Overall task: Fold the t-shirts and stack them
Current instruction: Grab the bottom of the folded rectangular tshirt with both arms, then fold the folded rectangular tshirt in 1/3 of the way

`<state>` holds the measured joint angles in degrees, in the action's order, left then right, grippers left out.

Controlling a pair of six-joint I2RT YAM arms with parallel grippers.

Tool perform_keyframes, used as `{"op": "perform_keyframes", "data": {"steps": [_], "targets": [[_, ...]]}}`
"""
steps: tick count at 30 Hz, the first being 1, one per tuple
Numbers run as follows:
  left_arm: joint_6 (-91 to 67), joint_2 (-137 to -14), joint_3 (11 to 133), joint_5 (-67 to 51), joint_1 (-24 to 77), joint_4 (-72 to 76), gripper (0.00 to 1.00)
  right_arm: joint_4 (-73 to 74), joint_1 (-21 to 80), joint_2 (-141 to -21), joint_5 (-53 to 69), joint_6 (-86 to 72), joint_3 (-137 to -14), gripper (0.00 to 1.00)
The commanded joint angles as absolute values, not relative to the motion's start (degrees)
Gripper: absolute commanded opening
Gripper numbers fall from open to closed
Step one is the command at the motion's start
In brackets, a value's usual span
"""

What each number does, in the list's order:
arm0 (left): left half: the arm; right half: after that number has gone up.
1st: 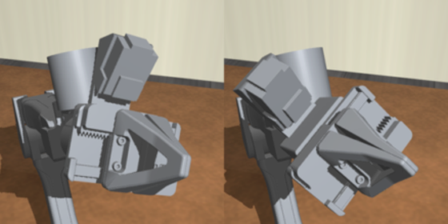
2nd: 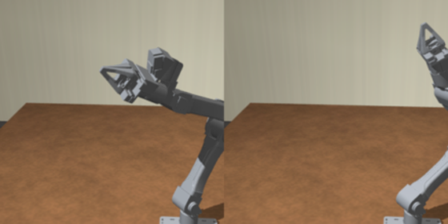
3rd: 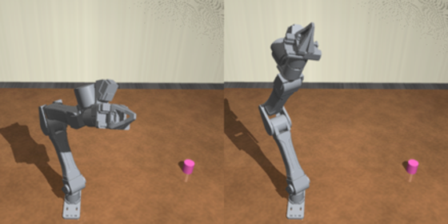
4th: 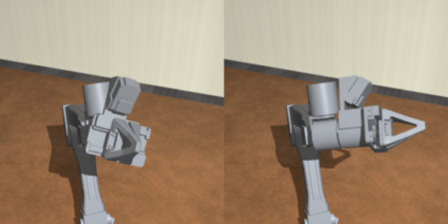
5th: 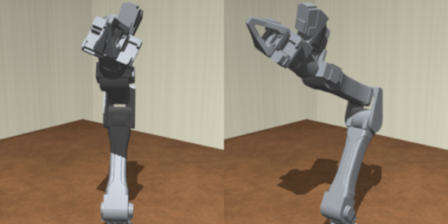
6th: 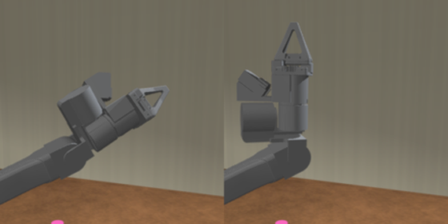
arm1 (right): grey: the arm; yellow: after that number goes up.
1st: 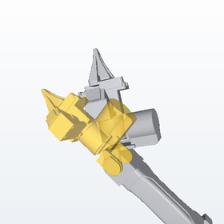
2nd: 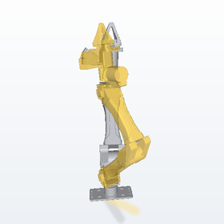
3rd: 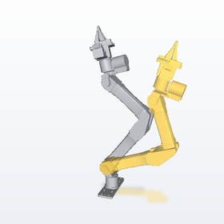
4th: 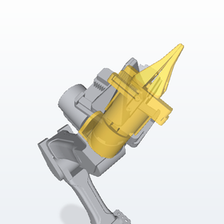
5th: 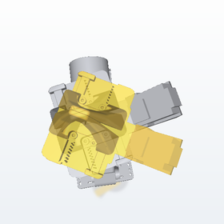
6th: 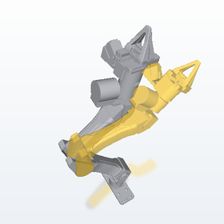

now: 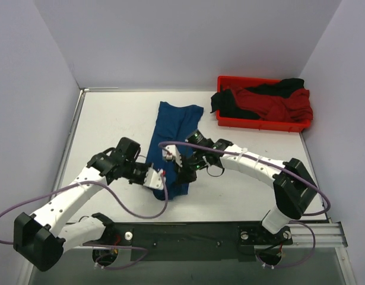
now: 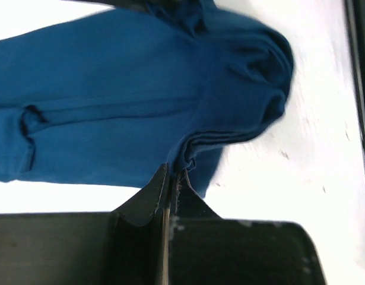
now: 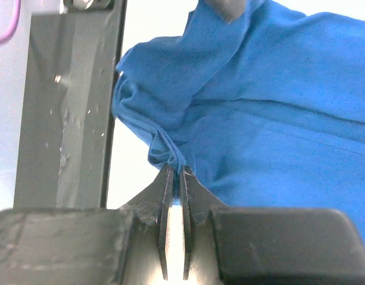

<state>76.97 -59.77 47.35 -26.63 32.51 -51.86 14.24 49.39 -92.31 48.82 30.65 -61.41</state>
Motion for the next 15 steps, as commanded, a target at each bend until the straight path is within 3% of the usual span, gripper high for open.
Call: {"op": "perform_keyframes", "data": {"steps": [1,6,15], "targets": [[52.32,-65.90,55.88,-30.24,29.89,-40.88,0.00,13.72,43.00,-91.84,54.93,22.34,-64.86,0.00],[41.41,-78.63,64.32,-29.80,23.13,-33.85,0.00,7.67,34.91,-96.05,54.76,13.83,-69.42,0.00],[39.64,-93.32,71.27,-23.39,20.48,-22.08,0.00,-2.55,26.81,-104.67,52.74,2.47,-73.29,0.00]]}}
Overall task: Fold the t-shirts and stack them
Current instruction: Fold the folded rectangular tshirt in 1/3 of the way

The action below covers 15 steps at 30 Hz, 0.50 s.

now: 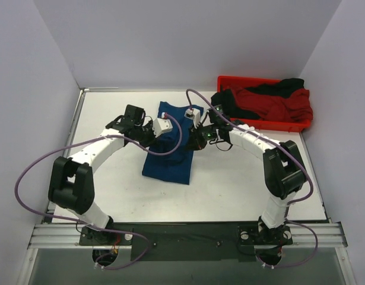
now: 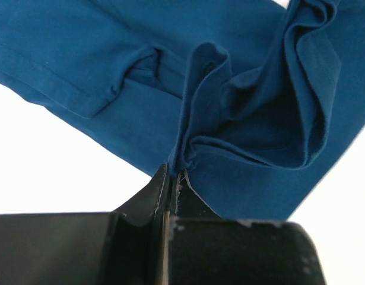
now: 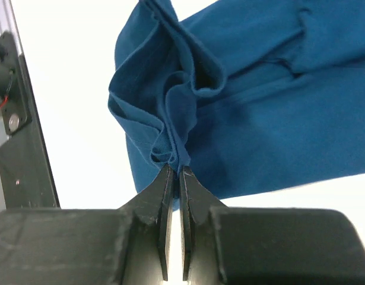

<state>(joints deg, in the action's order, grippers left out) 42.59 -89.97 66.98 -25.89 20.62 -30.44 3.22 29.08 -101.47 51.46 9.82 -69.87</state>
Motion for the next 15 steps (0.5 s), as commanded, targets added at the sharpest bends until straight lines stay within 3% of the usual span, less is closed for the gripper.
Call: {"op": "perform_keyframes", "data": {"steps": [1,15], "targets": [[39.46,-94.30,71.63,-22.86,20.39,-21.45,0.00,-3.07,26.46,-105.20,52.30,2.03,-73.56,0.00],[39.99,-103.45,74.36,-19.51,19.25,-17.58,0.00,-4.48,22.06,-114.43,48.25,-4.92,-78.57,0.00]]}}
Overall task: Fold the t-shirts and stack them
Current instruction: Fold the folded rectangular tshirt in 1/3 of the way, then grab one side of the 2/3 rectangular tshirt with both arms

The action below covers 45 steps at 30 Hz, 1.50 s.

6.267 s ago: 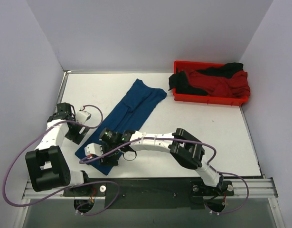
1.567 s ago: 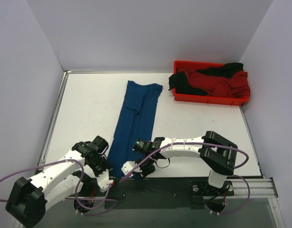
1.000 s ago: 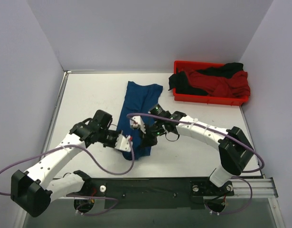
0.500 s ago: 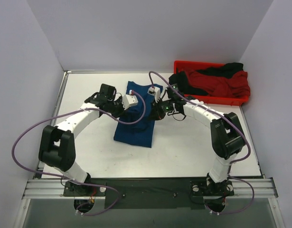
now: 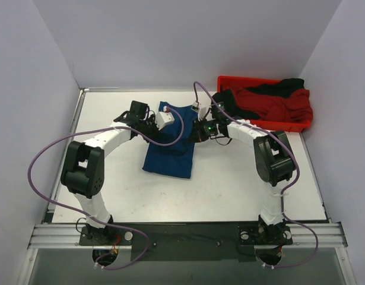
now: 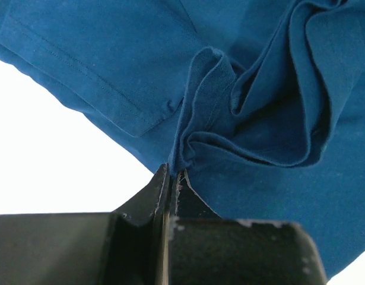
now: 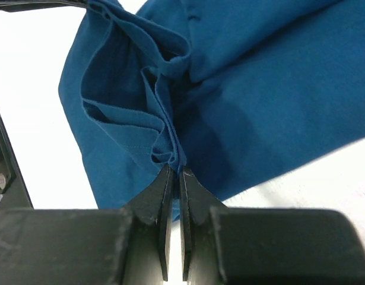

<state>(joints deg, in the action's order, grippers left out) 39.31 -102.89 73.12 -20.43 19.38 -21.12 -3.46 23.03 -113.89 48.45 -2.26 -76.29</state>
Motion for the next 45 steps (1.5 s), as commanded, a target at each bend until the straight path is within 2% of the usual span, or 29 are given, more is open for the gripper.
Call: {"op": "perform_keyframes", "data": {"steps": [1,6,7,8,9,10,12,14,18,20,24,26,28,29,31,33,36,40,45], "targets": [[40.08,-103.45,74.09,-19.08,19.25,-17.23,0.00,-4.31,22.06,-114.87,48.16,-5.01,-78.57,0.00],[39.99,-104.50,73.56,-17.41,19.34,-14.42,0.01,-4.30,21.71,-116.10,45.36,-7.46,-78.40,0.00],[39.90,-104.68,73.65,-17.14,19.34,-14.33,0.05,-4.74,21.53,-116.28,44.92,-7.91,-78.57,0.03],[39.73,-104.85,73.65,-16.79,19.34,-13.89,0.21,-4.83,21.53,-116.63,43.61,-8.95,-79.18,0.13],[39.47,-104.85,73.74,-16.53,19.25,-13.89,0.28,-4.22,21.36,-116.80,42.64,-9.57,-79.45,0.17],[39.29,-104.68,73.65,-15.48,19.34,-13.45,0.42,-3.61,21.01,-116.72,39.49,-11.58,-80.24,0.26],[38.06,-104.15,73.57,-12.58,19.25,-11.96,0.52,-2.11,19.70,-115.76,34.20,-16.40,-80.94,0.36],[36.48,-103.63,73.74,-8.10,19.07,-9.50,0.62,-2.11,18.20,-113.48,33.31,-19.06,-80.43,0.42],[34.10,-102.22,77.15,-5.53,18.46,-11.06,0.64,-2.28,19.24,-107.07,31.03,-14.70,-75.86,0.43],[36.02,-101.34,78.57,-11.58,18.46,-17.73,0.54,-1.41,21.35,-104.61,31.46,-10.05,-73.57,0.40],[48.22,-98.01,74.63,-28.45,19.60,-31.63,0.41,-0.35,25.57,-102.92,42.60,-5.36,-70.49,0.37],[56.14,-94.32,69.54,-33.47,20.12,-34.53,0.41,-1.31,27.68,-101.26,49.29,-2.56,-68.12,0.40],[66.50,-89.23,63.48,-37.17,20.13,-36.38,0.43,-1.06,31.28,-97.24,49.40,7.35,-63.91,0.46],[72.10,-85.55,58.76,-38.31,20.13,-35.69,0.47,-0.88,34.16,-94.25,47.92,16.34,-60.42,0.50],[75.48,-81.76,52.43,-36.31,20.56,-31.06,0.56,-1.75,37.51,-91.51,45.02,25.26,-55.58,0.55],[77.17,-80.60,48.89,-33.41,21.70,-28.32,0.59,-1.94,38.67,-91.49,42.72,28.37,-54.23,0.57],[74.11,-80.59,46.59,-30.33,22.67,-23.66,0.61,3.50,40.16,-92.90,38.87,32.86,-54.58,0.59],[75.31,-79.89,41.67,-26.56,25.04,-19.61,0.61,3.34,43.93,-94.65,33.50,37.00,-53.26,0.59],[75.06,-78.84,36.13,-22.07,27.33,-16.18,0.57,2.73,46.14,-98.52,28.57,36.57,-53.26,0.55]]}}
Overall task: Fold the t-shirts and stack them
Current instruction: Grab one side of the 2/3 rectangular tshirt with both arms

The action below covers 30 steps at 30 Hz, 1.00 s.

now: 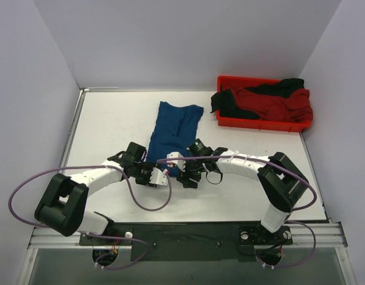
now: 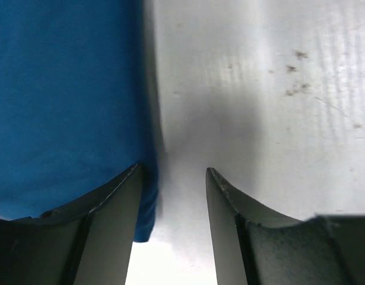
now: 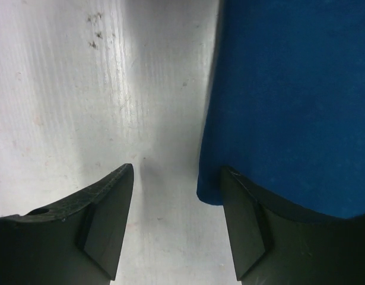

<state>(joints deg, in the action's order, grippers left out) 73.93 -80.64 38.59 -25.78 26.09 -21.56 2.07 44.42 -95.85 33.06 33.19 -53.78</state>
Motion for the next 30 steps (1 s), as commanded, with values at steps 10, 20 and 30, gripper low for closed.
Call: {"op": "perform_keyframes", "data": {"steps": [10,20,30], "targets": [[74.27,-77.78,31.99,-13.90,28.04,-6.96,0.53,0.53,47.28,-102.83,18.64,32.96,-52.83,0.43],[75.67,-81.22,33.31,-8.70,27.95,-6.13,0.00,2.63,47.29,-100.65,19.86,32.87,-53.88,0.00],[69.70,-61.29,41.48,-22.32,30.40,-42.60,0.00,16.86,48.60,-87.29,33.31,29.88,-55.98,0.00]]}}
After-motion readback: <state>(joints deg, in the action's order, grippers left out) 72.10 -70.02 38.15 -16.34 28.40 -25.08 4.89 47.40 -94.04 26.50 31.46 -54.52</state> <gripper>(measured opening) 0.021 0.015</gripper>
